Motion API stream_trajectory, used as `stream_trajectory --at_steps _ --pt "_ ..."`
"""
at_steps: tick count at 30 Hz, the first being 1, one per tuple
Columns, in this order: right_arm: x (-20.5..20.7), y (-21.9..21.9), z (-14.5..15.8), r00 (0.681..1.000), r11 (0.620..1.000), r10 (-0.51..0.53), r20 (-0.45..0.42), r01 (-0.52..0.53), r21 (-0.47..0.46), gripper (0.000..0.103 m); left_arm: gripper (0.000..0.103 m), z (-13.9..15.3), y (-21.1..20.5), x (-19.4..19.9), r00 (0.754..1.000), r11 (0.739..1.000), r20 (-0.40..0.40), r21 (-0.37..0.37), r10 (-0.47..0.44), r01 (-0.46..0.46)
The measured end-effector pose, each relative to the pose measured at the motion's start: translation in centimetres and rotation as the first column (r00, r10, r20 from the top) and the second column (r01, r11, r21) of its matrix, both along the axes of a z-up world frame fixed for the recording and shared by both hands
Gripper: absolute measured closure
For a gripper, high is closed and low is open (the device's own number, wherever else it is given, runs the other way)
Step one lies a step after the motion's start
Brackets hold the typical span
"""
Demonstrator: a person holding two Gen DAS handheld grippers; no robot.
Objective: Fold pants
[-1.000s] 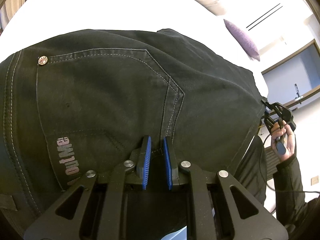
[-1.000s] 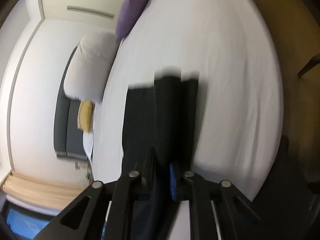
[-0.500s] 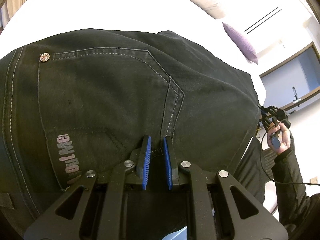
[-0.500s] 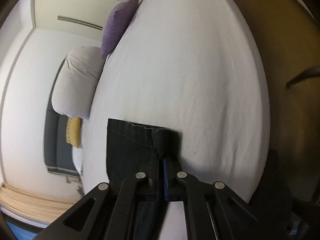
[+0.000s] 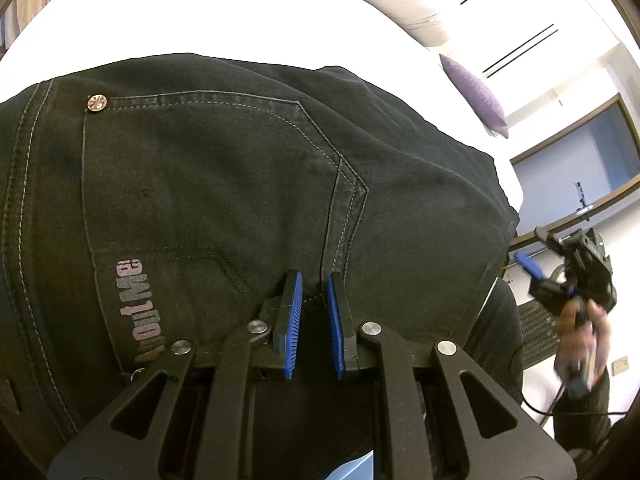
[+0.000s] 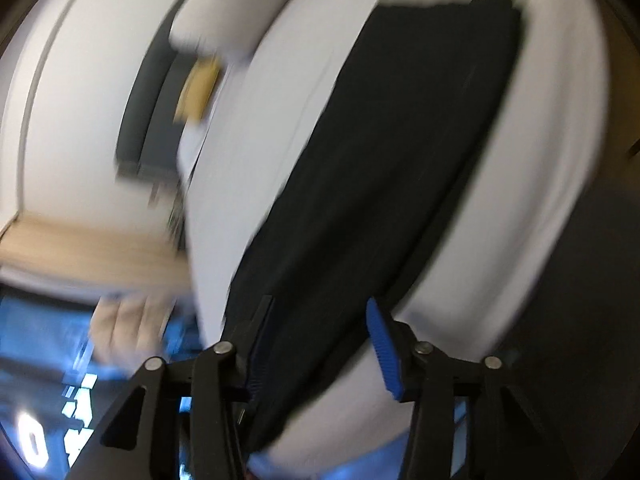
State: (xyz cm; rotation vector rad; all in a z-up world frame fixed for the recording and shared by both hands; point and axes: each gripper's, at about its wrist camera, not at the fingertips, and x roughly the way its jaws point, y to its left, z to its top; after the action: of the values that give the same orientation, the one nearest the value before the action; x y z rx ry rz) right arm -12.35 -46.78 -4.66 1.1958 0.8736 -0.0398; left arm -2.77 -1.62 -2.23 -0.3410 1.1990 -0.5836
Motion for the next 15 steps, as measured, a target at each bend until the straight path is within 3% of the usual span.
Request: stream_trajectory --at_steps 2,5,15 --pt "0.9 2.7 -0.9 0.998 0.997 0.068 -0.002 -0.067 0.034 0.054 0.09 0.0 0.3 0.0 1.0 1.0 0.0 -0.008 -0.006 0.006" --pt "1.7 4.5 -2.8 0.995 0.989 0.092 -0.042 -0.086 0.12 0.054 0.09 -0.1 0.8 -0.1 1.0 1.0 -0.004 -0.021 -0.008 0.008" --pt "2.0 4.9 -4.1 0.996 0.975 0.084 -0.042 -0.073 0.209 0.054 0.09 0.0 1.0 -0.1 1.0 1.0 0.0 -0.023 -0.016 0.016"
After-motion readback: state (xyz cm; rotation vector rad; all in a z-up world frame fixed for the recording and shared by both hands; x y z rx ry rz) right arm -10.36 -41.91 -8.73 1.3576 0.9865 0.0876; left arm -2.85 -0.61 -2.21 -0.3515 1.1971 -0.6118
